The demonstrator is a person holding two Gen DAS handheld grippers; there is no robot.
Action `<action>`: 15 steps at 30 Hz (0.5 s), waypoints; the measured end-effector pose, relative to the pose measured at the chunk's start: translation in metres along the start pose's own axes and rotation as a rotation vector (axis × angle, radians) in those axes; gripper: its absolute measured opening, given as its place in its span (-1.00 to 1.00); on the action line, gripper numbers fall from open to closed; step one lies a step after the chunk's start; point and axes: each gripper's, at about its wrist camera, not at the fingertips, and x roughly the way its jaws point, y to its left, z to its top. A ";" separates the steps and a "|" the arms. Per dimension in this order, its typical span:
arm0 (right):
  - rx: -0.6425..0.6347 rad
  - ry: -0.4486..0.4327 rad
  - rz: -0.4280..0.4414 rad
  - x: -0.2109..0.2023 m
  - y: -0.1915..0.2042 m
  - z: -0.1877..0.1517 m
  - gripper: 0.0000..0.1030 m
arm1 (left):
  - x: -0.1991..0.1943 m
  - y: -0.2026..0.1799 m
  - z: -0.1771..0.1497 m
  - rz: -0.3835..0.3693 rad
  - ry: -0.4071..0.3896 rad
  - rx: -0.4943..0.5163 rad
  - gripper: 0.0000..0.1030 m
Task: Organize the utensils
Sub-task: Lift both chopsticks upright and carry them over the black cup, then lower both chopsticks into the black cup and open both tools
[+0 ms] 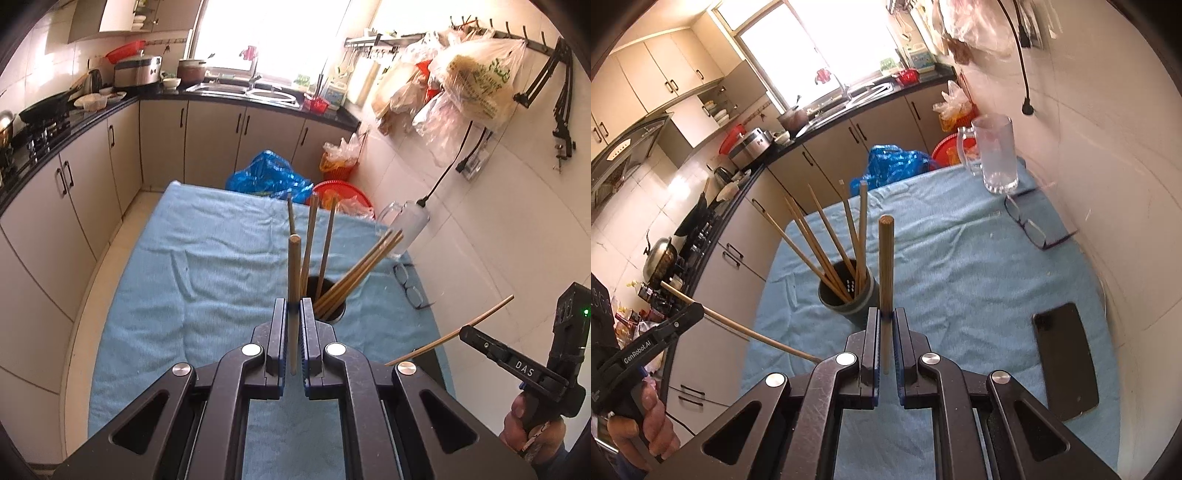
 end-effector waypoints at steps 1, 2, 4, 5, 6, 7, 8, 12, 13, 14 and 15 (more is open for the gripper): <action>-0.001 -0.007 0.003 -0.002 0.001 0.003 -0.86 | -0.002 0.000 0.004 -0.004 -0.005 0.000 -0.89; -0.002 -0.014 0.009 -0.004 0.003 0.007 -0.86 | -0.003 -0.001 0.008 -0.009 -0.010 0.000 -0.89; -0.007 -0.031 0.015 -0.008 0.006 0.015 -0.86 | -0.006 -0.002 0.018 -0.013 -0.028 0.001 -0.89; -0.011 -0.037 0.016 -0.009 0.008 0.019 -0.86 | -0.008 -0.003 0.023 -0.013 -0.036 0.005 -0.89; -0.014 -0.044 0.017 -0.010 0.010 0.023 -0.86 | -0.009 -0.004 0.029 -0.016 -0.045 0.007 -0.89; -0.016 -0.048 0.019 -0.011 0.011 0.026 -0.86 | -0.011 -0.005 0.035 -0.022 -0.056 0.005 -0.89; -0.018 -0.056 0.024 -0.012 0.014 0.031 -0.86 | -0.013 -0.006 0.039 -0.028 -0.061 0.005 -0.89; -0.017 -0.061 0.040 -0.010 0.021 0.046 -0.86 | -0.015 -0.014 0.060 -0.033 -0.092 0.018 -0.89; -0.014 -0.063 0.047 -0.009 0.023 0.050 -0.86 | -0.014 -0.016 0.064 -0.035 -0.097 0.020 -0.89; -0.017 -0.068 0.051 -0.008 0.026 0.053 -0.86 | -0.012 -0.017 0.067 -0.035 -0.102 0.021 -0.89; -0.023 -0.074 0.051 -0.006 0.030 0.058 -0.86 | -0.010 -0.019 0.070 -0.035 -0.103 0.022 -0.89</action>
